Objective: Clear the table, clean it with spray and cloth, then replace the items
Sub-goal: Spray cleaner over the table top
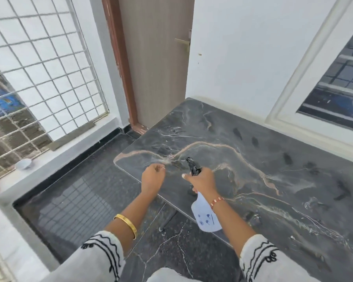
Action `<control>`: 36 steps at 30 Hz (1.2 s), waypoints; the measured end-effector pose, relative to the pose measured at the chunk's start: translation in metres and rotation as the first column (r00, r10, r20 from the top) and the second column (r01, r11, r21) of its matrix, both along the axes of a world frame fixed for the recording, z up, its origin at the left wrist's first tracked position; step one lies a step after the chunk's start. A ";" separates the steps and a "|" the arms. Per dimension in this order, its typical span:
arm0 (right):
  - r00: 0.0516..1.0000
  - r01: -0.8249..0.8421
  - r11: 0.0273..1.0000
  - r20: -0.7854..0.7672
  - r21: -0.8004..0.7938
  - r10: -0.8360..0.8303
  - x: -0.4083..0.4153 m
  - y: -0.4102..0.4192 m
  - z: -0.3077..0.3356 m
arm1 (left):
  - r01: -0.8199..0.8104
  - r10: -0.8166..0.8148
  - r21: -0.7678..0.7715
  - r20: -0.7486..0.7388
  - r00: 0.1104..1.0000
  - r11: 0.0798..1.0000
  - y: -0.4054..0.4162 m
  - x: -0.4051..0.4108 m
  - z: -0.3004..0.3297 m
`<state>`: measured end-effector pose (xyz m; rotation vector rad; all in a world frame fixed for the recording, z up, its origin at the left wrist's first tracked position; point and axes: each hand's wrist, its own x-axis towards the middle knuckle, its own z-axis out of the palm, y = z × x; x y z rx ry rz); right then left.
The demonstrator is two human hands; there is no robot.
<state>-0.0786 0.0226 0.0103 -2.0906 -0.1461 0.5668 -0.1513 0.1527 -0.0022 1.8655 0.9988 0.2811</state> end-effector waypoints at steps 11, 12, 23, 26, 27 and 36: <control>0.996 -0.077 0.996 0.047 -0.038 0.079 0.002 0.003 -0.001 | 0.006 -0.006 -0.023 -0.005 1.000 1.000 0.006 0.003 -0.002; 0.995 -0.095 0.995 0.039 -0.037 0.096 0.003 0.002 -0.003 | 0.006 -0.007 -0.026 -0.008 1.000 1.000 0.005 0.005 -0.003; 0.999 -0.032 0.991 -0.013 -0.132 0.031 0.010 -0.005 -0.007 | 0.035 -0.035 -0.022 0.003 0.999 0.999 -0.005 0.014 -0.006; 0.994 -0.053 0.998 -0.092 -0.031 0.050 0.010 -0.008 -0.008 | 0.040 -0.040 -0.024 -0.004 0.999 0.999 -0.005 0.017 -0.005; 0.993 -0.054 0.998 -0.102 -0.017 0.052 0.011 -0.009 -0.008 | 0.040 -0.040 -0.027 -0.007 0.999 0.999 -0.005 0.018 -0.005; 0.986 0.132 0.991 -0.095 -0.028 -0.134 0.025 -0.025 -0.014 | 0.057 -0.058 -0.052 -0.006 0.998 0.997 -0.012 0.027 -0.007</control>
